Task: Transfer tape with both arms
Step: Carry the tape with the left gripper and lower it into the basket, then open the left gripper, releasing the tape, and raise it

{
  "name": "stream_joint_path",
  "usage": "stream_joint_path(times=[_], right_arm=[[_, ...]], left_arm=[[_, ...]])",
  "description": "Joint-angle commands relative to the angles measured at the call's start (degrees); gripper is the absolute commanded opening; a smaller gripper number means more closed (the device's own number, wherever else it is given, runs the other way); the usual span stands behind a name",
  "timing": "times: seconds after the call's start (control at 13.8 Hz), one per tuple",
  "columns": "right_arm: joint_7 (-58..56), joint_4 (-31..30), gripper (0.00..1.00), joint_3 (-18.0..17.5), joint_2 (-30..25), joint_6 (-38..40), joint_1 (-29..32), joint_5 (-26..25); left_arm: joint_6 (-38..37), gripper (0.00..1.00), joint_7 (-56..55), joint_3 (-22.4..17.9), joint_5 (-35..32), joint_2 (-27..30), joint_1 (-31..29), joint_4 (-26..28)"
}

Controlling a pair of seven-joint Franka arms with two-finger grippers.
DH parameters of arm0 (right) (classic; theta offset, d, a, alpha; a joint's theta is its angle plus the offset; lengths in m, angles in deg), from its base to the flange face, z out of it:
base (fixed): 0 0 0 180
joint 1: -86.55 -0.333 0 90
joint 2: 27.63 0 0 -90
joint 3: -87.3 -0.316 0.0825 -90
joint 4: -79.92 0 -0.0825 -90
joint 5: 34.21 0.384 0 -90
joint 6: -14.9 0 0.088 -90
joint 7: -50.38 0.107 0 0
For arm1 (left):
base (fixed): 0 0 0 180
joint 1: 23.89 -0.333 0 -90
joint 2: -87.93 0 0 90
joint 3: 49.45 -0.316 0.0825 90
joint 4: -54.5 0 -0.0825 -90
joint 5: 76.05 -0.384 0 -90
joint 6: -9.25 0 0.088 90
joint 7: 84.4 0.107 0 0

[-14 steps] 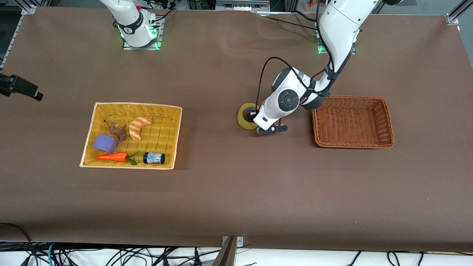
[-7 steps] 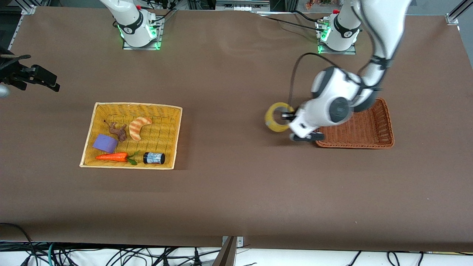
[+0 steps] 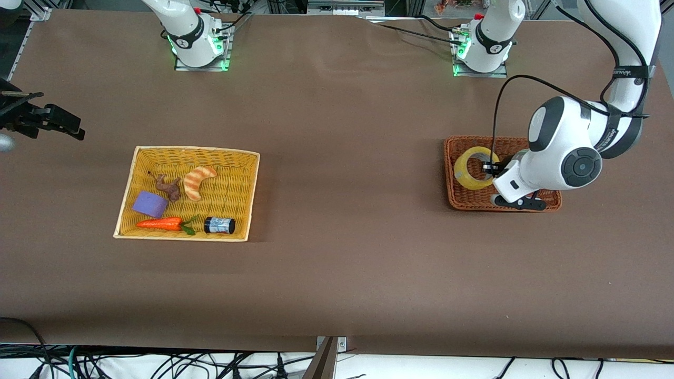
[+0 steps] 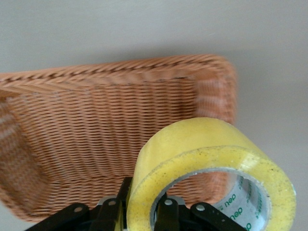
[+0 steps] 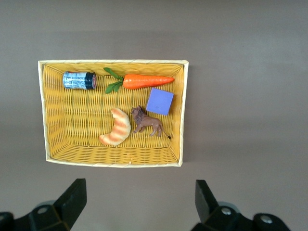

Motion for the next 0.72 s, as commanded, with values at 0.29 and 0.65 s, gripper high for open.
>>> stream_joint_path(times=[0.29, 0.65], right_arm=[[-1.16, 3.59, 1.00, -0.55, 2.39, 0.40, 1.13, -0.34], [-1.16, 3.59, 1.00, -0.55, 2.48, 0.66, 0.95, -0.25]], left_arm=[[7.58, 0.00, 6.91, 0.76, -3.44, -8.56, -5.70, 0.69], [6.97, 0.96, 6.73, 0.76, -3.44, -10.25, -6.14, -0.18]])
